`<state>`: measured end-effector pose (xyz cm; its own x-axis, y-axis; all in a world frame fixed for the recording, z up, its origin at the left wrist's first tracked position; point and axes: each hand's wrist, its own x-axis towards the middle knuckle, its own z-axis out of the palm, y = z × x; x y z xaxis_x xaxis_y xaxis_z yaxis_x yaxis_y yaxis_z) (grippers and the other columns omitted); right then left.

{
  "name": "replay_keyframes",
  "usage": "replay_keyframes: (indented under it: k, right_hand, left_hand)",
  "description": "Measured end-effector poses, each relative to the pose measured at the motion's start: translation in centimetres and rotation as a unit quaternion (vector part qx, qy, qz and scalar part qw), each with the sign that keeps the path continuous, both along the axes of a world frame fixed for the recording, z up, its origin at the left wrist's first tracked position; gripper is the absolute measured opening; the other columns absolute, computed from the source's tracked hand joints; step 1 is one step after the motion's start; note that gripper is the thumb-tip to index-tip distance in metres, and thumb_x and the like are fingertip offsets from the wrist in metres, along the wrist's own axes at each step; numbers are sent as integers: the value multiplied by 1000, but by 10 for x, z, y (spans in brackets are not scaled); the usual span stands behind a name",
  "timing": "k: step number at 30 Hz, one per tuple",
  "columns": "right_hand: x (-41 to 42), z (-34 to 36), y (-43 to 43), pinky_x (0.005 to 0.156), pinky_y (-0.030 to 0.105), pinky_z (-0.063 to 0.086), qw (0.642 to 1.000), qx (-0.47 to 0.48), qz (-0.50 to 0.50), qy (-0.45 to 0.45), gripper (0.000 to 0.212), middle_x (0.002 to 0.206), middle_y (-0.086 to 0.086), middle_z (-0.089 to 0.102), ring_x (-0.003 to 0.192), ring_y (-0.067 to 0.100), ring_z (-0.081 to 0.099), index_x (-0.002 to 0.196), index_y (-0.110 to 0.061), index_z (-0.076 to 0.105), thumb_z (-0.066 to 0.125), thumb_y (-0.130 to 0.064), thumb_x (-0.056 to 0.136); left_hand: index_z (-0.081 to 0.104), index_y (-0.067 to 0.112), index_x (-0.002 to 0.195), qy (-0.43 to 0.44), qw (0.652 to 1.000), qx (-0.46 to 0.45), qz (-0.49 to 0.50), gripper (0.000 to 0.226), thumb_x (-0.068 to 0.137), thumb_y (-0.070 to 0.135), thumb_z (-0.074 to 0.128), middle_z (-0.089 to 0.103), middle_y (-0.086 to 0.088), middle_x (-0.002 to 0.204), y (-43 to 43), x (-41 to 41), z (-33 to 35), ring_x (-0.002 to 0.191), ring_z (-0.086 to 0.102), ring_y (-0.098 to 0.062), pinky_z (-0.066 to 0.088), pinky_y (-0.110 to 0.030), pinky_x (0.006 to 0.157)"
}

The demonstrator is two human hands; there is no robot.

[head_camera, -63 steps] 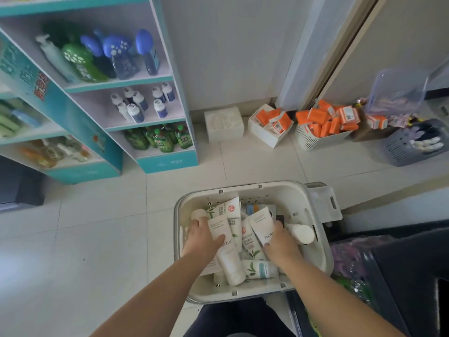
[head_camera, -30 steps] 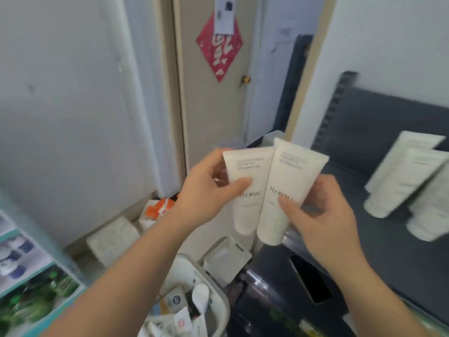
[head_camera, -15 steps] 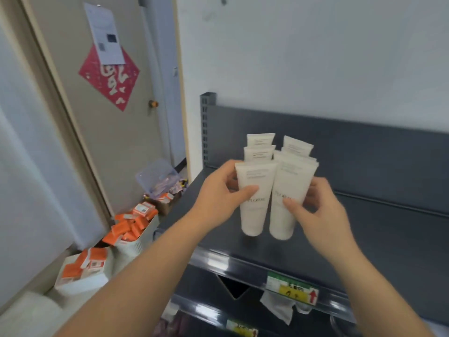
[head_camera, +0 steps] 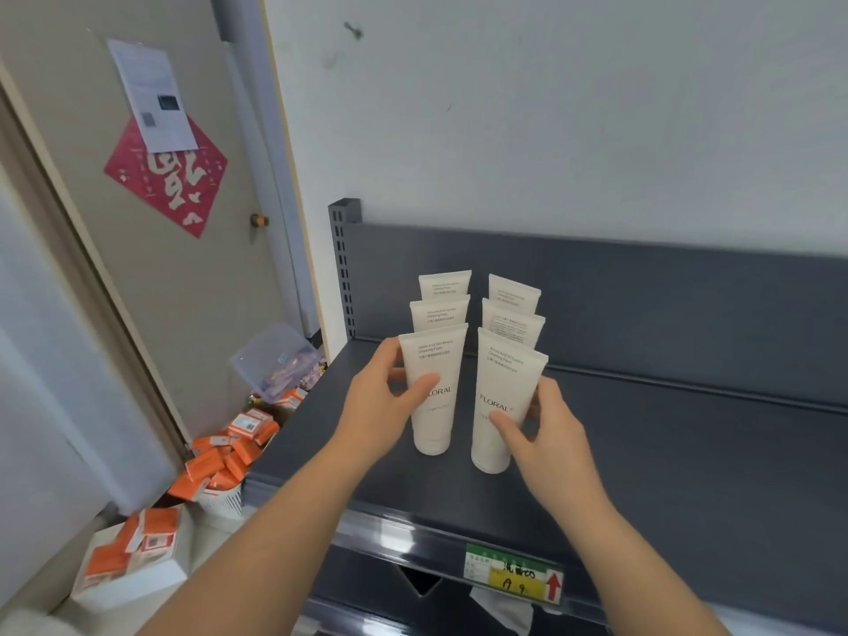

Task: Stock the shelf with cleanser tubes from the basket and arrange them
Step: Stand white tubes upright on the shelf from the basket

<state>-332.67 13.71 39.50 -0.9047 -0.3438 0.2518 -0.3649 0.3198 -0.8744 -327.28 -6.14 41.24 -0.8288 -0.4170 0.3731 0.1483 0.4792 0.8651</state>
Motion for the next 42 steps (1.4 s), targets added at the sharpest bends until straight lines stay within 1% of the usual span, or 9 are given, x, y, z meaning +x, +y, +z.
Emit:
replay_keyframes:
  k: [9, 16, 21, 25, 28, 32, 36, 39, 42]
  right_hand:
    - [-9, -2, -8, 78, 24, 48, 1000, 16, -17, 7, 43, 113, -15, 57, 103, 6, 58, 119, -34, 44, 70, -34, 85]
    - [-4, 5, 5, 77, 28, 46, 993, 115, -2, 30, 58, 118, -6, 55, 99, 10, 54, 128, -25, 48, 73, -43, 79]
    - [7, 6, 10, 69, 34, 46, 935, 352, 8, 37, 57, 109, 8, 54, 90, 25, 57, 112, -12, 50, 50, -62, 87]
    - [31, 1, 3, 72, 37, 48, 878, 476, 22, 37, 45, 93, 8, 56, 85, 26, 55, 94, -11, 54, 37, -53, 91]
    - [52, -2, -9, 72, 36, 43, 839, 536, 57, 71, 45, 91, 8, 50, 86, 26, 49, 92, -10, 49, 24, -46, 85]
    - [97, 4, -36, 89, 37, 42, 859, 494, 80, 107, 46, 109, 10, 51, 99, 27, 47, 107, -8, 48, 36, -49, 91]
    - [149, 4, -77, 100, 39, 35, 839, 486, 136, 203, 54, 128, 12, 45, 117, 28, 41, 123, -7, 42, 32, -50, 93]
    - [188, -1, -110, 115, 43, 22, 836, 477, 185, 199, 73, 156, 19, 21, 142, 32, 22, 147, 0, 22, 33, -50, 95]
    - [230, -5, -139, 121, 43, 10, 836, 456, 226, 207, 79, 161, 18, 5, 149, 30, 6, 153, -1, 8, 34, -50, 96]
  left_hand:
    - [52, 27, 125, 4, 998, 3, 63, 42, 87, 26, 71, 64, 20, 114, 13, -2, -7, 102, 62, -1, 54, -25, 85]
    - [20, 31, 151, -123, 988, -42, 81, 85, 82, 57, 64, 40, 11, 147, 4, 35, -17, 133, 41, -8, 38, -32, 106]
    - [20, 25, 153, -211, 942, -232, 118, 78, 90, 50, 59, 29, 3, 157, -10, 76, -24, 144, 27, -16, 28, -38, 117]
    - [14, 27, 154, -302, 873, -362, 123, 70, 96, 47, 48, 16, 2, 162, -16, 108, -30, 149, 12, -24, 19, -46, 119]
    - [10, 28, 155, -321, 857, -386, 121, 70, 96, 47, 44, 11, 5, 163, -19, 130, -32, 150, 6, -24, 14, -48, 120]
    - [11, 30, 155, -314, 848, -410, 121, 68, 96, 46, 41, 11, 7, 163, -28, 171, -30, 150, 7, -19, 13, -45, 121]
    - [12, 28, 155, -324, 836, -425, 126, 69, 94, 45, 42, 13, 5, 162, -47, 227, -32, 149, 9, -18, 14, -44, 120]
    - [11, 29, 155, -340, 834, -412, 137, 70, 94, 44, 42, 13, 6, 162, -63, 274, -39, 149, 8, -19, 16, -45, 120]
    - [10, 30, 155, -363, 831, -391, 156, 70, 94, 43, 43, 9, 9, 163, -77, 321, -46, 150, 7, -18, 12, -43, 121]
